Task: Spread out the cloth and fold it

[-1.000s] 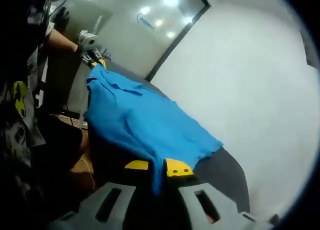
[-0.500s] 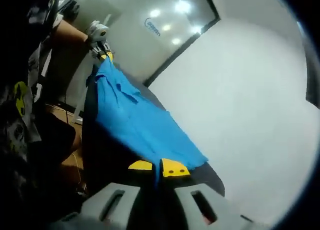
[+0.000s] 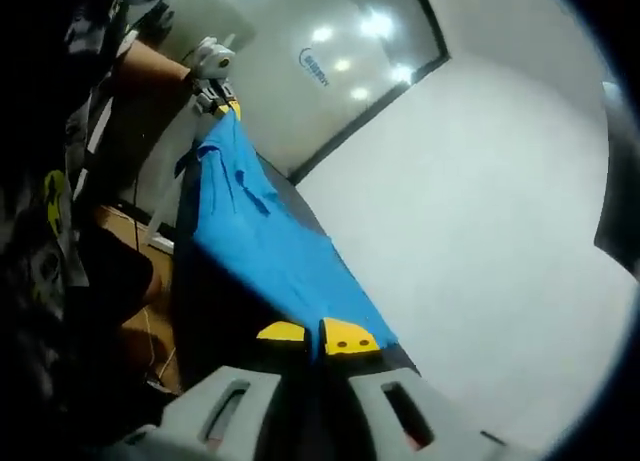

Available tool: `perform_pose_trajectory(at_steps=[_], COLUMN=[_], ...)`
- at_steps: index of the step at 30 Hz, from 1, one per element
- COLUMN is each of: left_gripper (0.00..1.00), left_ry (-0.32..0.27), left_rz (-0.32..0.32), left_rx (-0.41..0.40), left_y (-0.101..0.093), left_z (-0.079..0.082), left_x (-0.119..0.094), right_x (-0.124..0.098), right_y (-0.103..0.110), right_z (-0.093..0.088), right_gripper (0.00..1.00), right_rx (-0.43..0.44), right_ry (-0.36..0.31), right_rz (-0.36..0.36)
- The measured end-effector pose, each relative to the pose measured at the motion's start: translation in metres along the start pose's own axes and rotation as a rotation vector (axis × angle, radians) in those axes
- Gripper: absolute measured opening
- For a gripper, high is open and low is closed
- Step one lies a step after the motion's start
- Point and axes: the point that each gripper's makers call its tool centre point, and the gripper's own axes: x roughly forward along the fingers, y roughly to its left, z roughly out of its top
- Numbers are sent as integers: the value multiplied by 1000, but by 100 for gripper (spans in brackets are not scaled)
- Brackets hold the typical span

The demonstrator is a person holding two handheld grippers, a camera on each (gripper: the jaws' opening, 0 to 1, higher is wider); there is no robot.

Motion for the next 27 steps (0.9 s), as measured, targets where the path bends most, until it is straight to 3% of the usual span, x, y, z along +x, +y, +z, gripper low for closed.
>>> perform_pose_trajectory(at_steps=[8,12,16,21,24,25,27], left_gripper=[1,1,1,1,1,1,1], left_ry=[-75,-45,-13,-86,-132,-142,-105], left_rz=[49,49,51,55,90,85,76], left_rx=[57,101,174,180,148,124,66], left_y=[11,10,4,1,11,12,13], left_z=[55,73,88,125,134,133,117], left_x=[-14,-26,-37,-54,-63,-64,-64], right_x=[-16,-30,-45,-65,-78,-80,-80], right_y=[-39,-45,-45,-58,-66,-67,-61], right_z=[43,60,77,110,115,115,109], right_gripper=[1,1,1,1,1,1,1], right_rx=[40,26,-54,-73,-71,-68,-36], right_ry=[-107,-113,-87,-152,-173,-177,-172], right_rz=[-64,-52,-42,-92,-114,-115,-90])
